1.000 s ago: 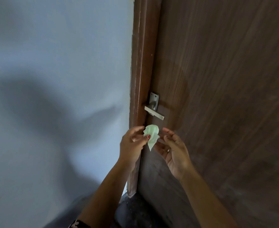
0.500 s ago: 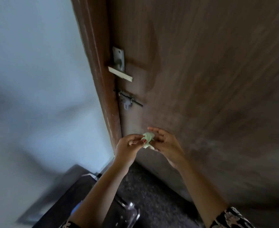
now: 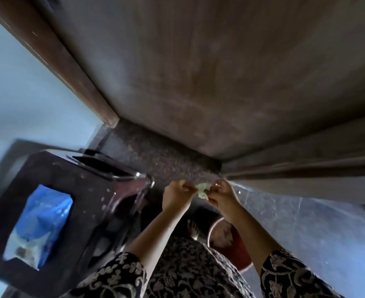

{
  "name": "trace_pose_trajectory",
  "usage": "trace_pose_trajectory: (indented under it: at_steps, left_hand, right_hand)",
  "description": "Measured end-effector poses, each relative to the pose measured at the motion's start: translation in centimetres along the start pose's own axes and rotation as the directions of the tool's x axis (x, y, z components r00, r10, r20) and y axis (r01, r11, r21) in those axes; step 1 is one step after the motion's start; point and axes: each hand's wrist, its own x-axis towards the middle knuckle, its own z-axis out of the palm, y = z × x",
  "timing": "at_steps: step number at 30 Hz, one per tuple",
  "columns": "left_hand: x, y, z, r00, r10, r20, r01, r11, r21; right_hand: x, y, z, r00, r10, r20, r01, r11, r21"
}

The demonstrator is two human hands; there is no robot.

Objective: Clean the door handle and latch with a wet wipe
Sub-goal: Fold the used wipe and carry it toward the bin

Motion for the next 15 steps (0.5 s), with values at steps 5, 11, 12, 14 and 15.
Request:
trace_pose_trajectory:
  at_steps: [5, 11, 12, 14, 15]
  left_hand:
    - [0.5, -3.3, 7.0, 0.994, -0.029, 0.108, 0.010, 0.986, 0.168]
    - [3.7, -9.1, 14.1, 0.964, -0.063, 0.259, -0.021, 0.951, 0.309]
    - [4.4, -10.1, 15.1, 0.959, -0.062, 0.277, -0.033, 0.946, 0.323]
    - [5.6, -11.9, 16.7, 0.952, -0.054, 0.300, -0.053, 0.940, 0.336]
    - [6.0, -12.8, 17.3, 0.949, -0.050, 0.311, -0.063, 0.937, 0.343]
  right_hand:
    - [2.7, 9.0, -6.8, 0.930, 0.021, -0.367, -0.166, 0.915, -0.368]
    - [6.9, 19.6, -11.1, 0.817, 0.043, -0.575, -0.311, 0.872, -0.377]
    - [8.2, 21.8, -11.7, 0.803, 0.075, -0.591, -0.324, 0.888, -0.327]
    - [11.1, 26.2, -13.0, 0.781, 0.134, -0.610, -0.386, 0.872, -0.302]
    - [11.9, 28.0, -13.4, 0.768, 0.154, -0.622, -0.409, 0.866, -0.290]
